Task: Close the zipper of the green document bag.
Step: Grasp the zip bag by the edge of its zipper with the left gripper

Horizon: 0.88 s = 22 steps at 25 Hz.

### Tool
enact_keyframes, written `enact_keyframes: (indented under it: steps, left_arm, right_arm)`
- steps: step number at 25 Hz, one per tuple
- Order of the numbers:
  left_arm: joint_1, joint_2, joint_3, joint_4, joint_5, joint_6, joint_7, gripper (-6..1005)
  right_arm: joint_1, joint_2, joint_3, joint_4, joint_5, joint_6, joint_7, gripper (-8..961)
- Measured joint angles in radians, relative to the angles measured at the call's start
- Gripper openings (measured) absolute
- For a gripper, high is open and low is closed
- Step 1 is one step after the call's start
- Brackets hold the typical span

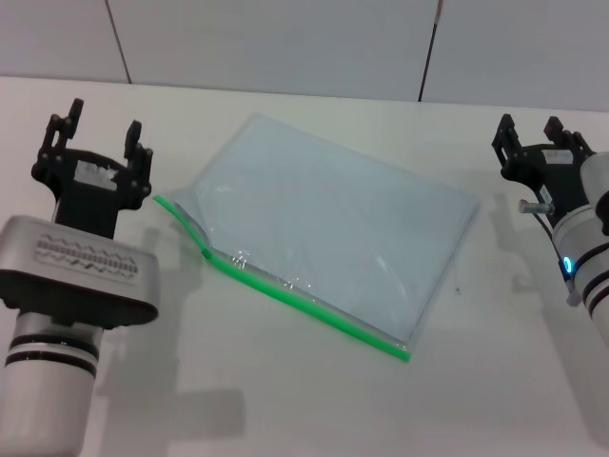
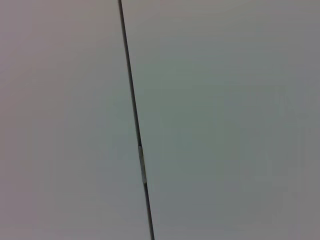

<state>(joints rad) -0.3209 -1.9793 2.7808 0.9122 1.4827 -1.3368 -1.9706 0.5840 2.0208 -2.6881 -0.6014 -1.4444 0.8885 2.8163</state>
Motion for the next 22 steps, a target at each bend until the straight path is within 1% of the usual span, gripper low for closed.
enact_keyframes:
  steps: [2,5,10,12,15,17,20,22]
  left_arm:
    - [-0.004,0.001,0.016,0.0,-0.036,0.001,0.075,615]
    - [-0.014,0.004,0.037,0.001,-0.076,0.002,0.143,615]
    - [-0.021,0.005,0.044,0.002,-0.079,0.002,0.144,615]
    - [-0.023,0.005,0.044,0.002,-0.078,0.002,0.117,615]
    - [-0.031,0.005,0.044,-0.002,-0.068,-0.007,-0.02,615]
    - [-0.043,0.004,0.05,-0.004,-0.051,-0.007,-0.186,615]
    - [-0.062,0.008,0.069,-0.007,-0.042,-0.001,-0.355,615]
    - [-0.073,0.009,0.078,-0.013,-0.042,-0.001,-0.419,615]
  right_arm:
    - [0.0,0.0,0.0,0.0,0.001,0.0,0.0,613]
    - [0.002,0.0,-0.001,0.0,0.001,0.0,0.0,613]
    - [0.003,-0.001,-0.004,0.0,0.002,-0.002,0.0,612]
    - [0.003,-0.001,-0.004,0.0,0.002,-0.002,0.0,611]
    - [0.002,-0.001,-0.002,0.0,0.001,-0.002,0.0,611]
    - [0.003,-0.001,-0.002,0.0,0.001,-0.002,0.0,611]
    - [0.005,0.0,-0.003,0.0,0.001,-0.002,0.0,610]
    - [0.006,0.001,-0.003,0.0,0.0,-0.002,0.0,610]
